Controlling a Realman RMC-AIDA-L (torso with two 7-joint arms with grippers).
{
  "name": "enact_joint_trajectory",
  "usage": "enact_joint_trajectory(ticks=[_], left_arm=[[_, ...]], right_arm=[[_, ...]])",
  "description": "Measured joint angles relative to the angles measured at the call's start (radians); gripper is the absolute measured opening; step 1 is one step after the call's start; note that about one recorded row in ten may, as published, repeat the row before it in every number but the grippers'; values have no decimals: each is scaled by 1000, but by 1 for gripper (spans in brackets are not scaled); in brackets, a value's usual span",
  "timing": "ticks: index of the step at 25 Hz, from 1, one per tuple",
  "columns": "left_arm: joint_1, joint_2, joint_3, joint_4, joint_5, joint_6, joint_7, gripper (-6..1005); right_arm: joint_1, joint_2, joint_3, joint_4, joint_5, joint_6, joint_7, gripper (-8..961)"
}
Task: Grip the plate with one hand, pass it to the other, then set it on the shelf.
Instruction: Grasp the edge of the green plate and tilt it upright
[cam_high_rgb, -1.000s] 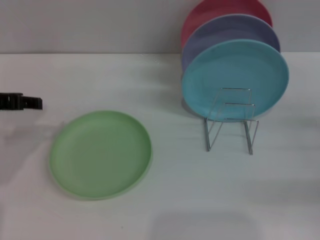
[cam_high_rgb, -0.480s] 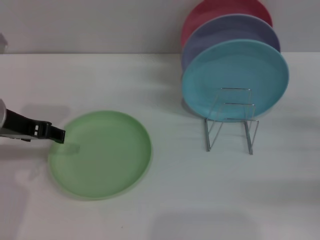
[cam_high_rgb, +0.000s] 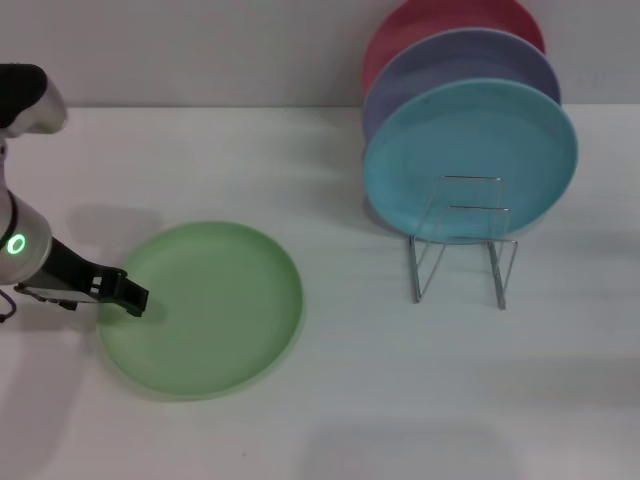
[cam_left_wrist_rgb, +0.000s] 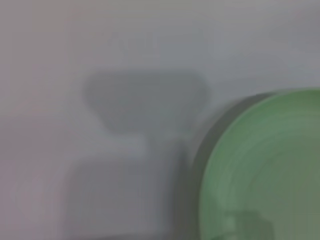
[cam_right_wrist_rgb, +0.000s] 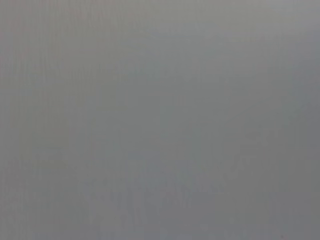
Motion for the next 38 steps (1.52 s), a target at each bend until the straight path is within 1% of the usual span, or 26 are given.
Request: enact_joint_trajectory(ticks=[11, 25, 34, 38], left_arm=[[-43, 5, -17, 103, 6, 51, -25, 797], [-52, 5, -46, 167, 14, 102, -22, 796], [-61, 6, -42, 194, 14, 111, -13, 796], [-71, 6, -38, 216, 23, 112, -10, 700]], right_arm=[[4, -2, -1, -2, 0, -26, -4, 564], [5, -6, -1, -6, 0, -42, -4, 564], [4, -5, -1, -14, 0, -58, 2, 565], [1, -4, -1, -15, 2, -66, 3, 565]])
